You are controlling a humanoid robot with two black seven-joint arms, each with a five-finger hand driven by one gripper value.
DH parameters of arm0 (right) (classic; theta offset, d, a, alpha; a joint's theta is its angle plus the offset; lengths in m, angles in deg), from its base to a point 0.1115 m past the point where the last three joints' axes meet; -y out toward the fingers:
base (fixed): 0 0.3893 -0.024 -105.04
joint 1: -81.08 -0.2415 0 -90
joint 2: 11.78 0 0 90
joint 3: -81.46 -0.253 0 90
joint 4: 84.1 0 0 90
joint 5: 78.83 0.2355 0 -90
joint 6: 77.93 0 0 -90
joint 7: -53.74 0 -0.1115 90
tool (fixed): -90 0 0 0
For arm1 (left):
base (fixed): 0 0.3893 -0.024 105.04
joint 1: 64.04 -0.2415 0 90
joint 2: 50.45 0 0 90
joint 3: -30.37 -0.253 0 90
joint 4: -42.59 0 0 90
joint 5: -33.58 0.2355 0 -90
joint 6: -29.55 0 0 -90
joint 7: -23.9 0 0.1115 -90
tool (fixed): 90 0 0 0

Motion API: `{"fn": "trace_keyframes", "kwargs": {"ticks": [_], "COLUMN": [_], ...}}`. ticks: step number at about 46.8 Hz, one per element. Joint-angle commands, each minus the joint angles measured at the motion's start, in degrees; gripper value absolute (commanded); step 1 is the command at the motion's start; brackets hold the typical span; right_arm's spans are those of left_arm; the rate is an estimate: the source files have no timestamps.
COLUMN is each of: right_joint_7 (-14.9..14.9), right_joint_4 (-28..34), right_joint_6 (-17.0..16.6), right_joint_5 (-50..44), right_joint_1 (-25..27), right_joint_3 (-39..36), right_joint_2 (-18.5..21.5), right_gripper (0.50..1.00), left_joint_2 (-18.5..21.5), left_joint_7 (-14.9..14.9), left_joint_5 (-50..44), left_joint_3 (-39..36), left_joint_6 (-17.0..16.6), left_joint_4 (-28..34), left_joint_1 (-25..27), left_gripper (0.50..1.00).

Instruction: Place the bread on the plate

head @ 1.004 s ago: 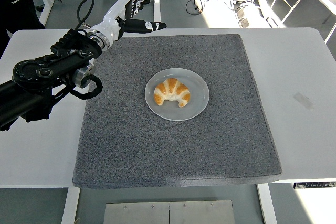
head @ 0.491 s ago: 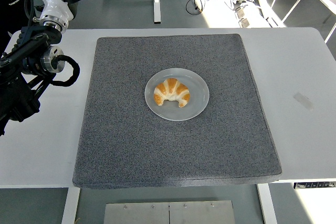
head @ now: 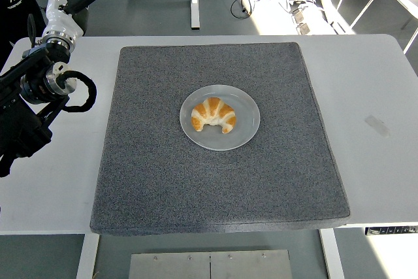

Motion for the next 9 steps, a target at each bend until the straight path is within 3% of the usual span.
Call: {"fn": "trace_keyframes", "kwargs": {"ticks": [1,9], "right_joint_7": [0.01,0.01], "right_joint_4": [0.04,0.66], "right_joint_6": [0.02,0.10], "right_joint_5": [0.00,0.00], "right_joint_1": [-0.04,-0.12], "right_joint_3": [0.06,-0.47], "right_joint_2": [0.00,0.00], "right_gripper": [1.000,1.000], "left_joint_2": [-0.17,-0.26], "left_joint_7": [-0.01,0.08], "left_joint_5": [-0.18,-0.27], "left_joint_3": [1.15,2.03], "left_joint_6": [1.91,3.68], "left_joint_4": [-1.42,-2.75], "left_joint_1": [-0.35,-0.43], "left_gripper": [0.969,0.969]}}
